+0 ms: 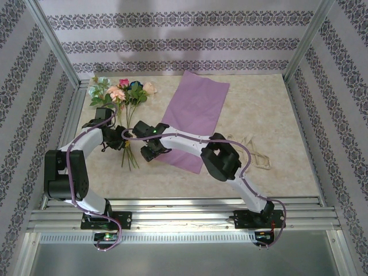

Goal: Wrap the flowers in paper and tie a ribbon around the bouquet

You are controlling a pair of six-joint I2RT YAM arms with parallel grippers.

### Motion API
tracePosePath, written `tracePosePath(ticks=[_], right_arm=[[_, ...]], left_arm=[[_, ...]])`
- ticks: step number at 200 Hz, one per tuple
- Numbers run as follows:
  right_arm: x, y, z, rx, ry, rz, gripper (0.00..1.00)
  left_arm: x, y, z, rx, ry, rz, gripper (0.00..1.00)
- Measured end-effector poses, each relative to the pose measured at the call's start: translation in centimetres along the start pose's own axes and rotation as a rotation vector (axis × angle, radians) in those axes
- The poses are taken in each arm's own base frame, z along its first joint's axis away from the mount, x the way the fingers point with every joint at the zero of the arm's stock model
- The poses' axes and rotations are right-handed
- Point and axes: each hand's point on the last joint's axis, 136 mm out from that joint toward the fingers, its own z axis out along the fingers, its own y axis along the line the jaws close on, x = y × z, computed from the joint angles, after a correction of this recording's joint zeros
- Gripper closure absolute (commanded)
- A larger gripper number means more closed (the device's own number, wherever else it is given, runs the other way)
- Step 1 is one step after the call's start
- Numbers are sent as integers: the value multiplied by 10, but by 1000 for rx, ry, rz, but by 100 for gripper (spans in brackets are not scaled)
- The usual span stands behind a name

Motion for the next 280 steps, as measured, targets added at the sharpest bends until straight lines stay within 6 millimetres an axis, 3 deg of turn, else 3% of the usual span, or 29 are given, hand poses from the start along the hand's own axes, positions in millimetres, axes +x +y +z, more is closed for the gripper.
tracePosePath(ticks=[13,65,90,125,164,213,280], right_arm=[[3,1,4,8,13,2,48],[3,7,7,23,14,9,71],[4,6,6,25,15,17,77],[2,6,6,-20,25,44,73],[-3,14,4,-211,48,124,66],[-3,11,5,-375,88,232,90],[-4,14,5,-421,97,264,91]], left_arm=[[1,-2,-2,9,0,6,81],[3,-4,-4,18,10,13,82],[4,-4,-5,22,15,14,82],[5,-6,-5,28,20,17,82],[7,-8,-6,38,30,19,82],[10,-9,-8,49,36,22,83],[14,-13,-11,71,52,27,82]])
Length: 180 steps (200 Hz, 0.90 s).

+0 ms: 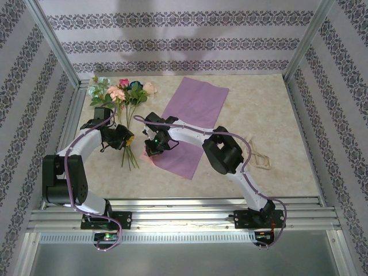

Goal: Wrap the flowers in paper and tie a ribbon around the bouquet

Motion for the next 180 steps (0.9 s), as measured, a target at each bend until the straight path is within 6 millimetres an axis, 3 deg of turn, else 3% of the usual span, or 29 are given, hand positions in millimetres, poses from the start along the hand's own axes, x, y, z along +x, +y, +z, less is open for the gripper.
tracePosePath(ticks=[20,39,68,99,146,158,180], right_arm=[[0,4,-6,-13,-11,10,91],[-5,10,-26,-35,-49,16,91],[-16,19,-76,-94,-155,41,92],[-20,9,-124,-138,-265,107,95],[15,-17,-148,-101,-313,199,100],[26,-23,-155,-76,-333,213,100],[49,-38,-177,-24,-390,246,100]], left_arm=[[4,-1,1,2,11,6,82],[14,1,5,-4,37,8,84],[35,6,15,-25,87,5,93],[57,0,26,-39,130,32,98],[94,7,79,-137,227,59,99],[99,10,93,-165,244,58,100],[92,-5,102,-150,225,66,100]])
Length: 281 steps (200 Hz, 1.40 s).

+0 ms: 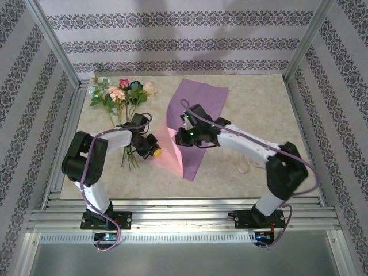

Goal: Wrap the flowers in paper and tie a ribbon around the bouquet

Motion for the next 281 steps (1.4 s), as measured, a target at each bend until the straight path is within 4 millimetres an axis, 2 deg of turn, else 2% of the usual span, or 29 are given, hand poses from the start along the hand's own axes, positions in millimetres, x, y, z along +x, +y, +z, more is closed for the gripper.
tracePosePath(ticks=[25,43,61,74,95,105,116,126,141,162,187,214,237,259,281], right_arm=[[11,-39,-46,86,-104,67,100],[30,-74,-71,163,-150,138,97],[64,-108,-75,232,-117,213,95],[99,-136,-71,295,-52,282,95],[156,-179,-67,414,67,410,88],[175,-192,-70,449,96,465,86],[184,-201,-76,469,92,518,83],[184,-203,-82,468,66,550,79],[179,-203,-88,455,16,588,59],[178,-203,-93,450,-14,622,49],[174,-201,-111,492,-41,612,47],[141,-185,-150,527,-162,535,47],[114,-173,-177,540,-253,466,47],[97,-171,-187,574,-276,435,49],[81,-170,-192,605,-286,413,49]], left_arm=[[-12,-15,5,9,-21,10,100],[-19,-23,8,15,-30,14,100],[-24,-28,9,18,-38,17,100],[-27,-33,10,18,-46,20,100],[-32,-36,10,6,-55,21,100],[-33,-37,11,0,-58,20,100],[-34,-38,11,-3,-61,20,100],[-35,-38,11,-5,-65,21,100],[-36,-39,11,-8,-68,22,100],[-37,-39,11,-11,-70,24,100],[-38,-39,11,-21,-67,26,100],[-43,-42,10,-38,-77,45,100],[-60,-44,6,-61,-129,73,100],[-80,-35,-7,-122,-201,87,100],[-85,-37,-15,-157,-236,112,100]])
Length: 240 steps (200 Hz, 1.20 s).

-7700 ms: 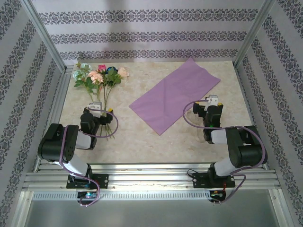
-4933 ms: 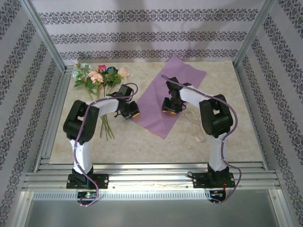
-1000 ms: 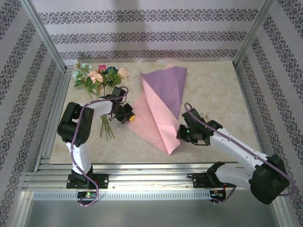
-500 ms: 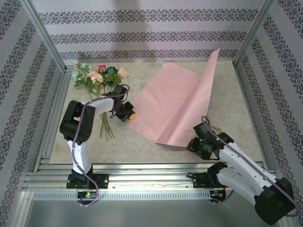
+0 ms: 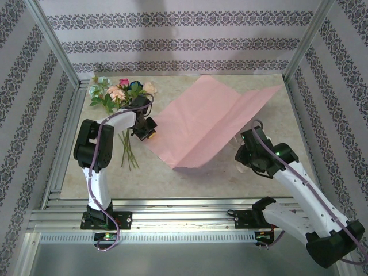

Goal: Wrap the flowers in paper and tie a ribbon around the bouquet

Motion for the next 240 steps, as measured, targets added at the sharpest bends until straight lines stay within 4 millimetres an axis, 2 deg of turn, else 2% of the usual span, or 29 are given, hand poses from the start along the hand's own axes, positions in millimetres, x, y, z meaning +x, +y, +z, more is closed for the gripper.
tracePosePath(ticks=[14,28,42,59,72,79,99,129,150,175,196,217,240], right_arm=[[-11,5,-5,-2,-23,-6,51],[-23,9,-9,-17,-48,5,52],[-32,9,-9,-23,-69,22,53],[-39,4,-8,-14,-77,51,53],[-44,-1,-8,-10,-81,72,53],[-48,-4,-9,-7,-88,83,53],[-63,-6,-19,-14,-125,106,52],[-87,0,-41,-57,-193,125,51],[-98,7,-45,-93,-209,142,49],[-101,23,-32,-150,-153,167,50],[-100,38,-12,-191,-89,195,49],[-99,47,-2,-222,-53,233,50],[-101,57,5,-261,-36,263,60]], left_arm=[[9,-16,-6,8,-2,43,100],[30,-48,-12,51,5,119,99],[62,-84,-18,117,32,203,98],[111,-125,-22,203,100,303,98],[143,-147,-20,249,147,371,98],[157,-152,-17,259,166,403,98],[185,-151,-8,246,202,483,98],[213,-152,-8,251,220,626,98],[237,-151,-4,246,242,720,98],[257,-137,22,199,283,781,98],[263,-121,47,138,309,801,99],[257,-122,47,130,276,808,100],[254,-121,47,130,260,802,100]])
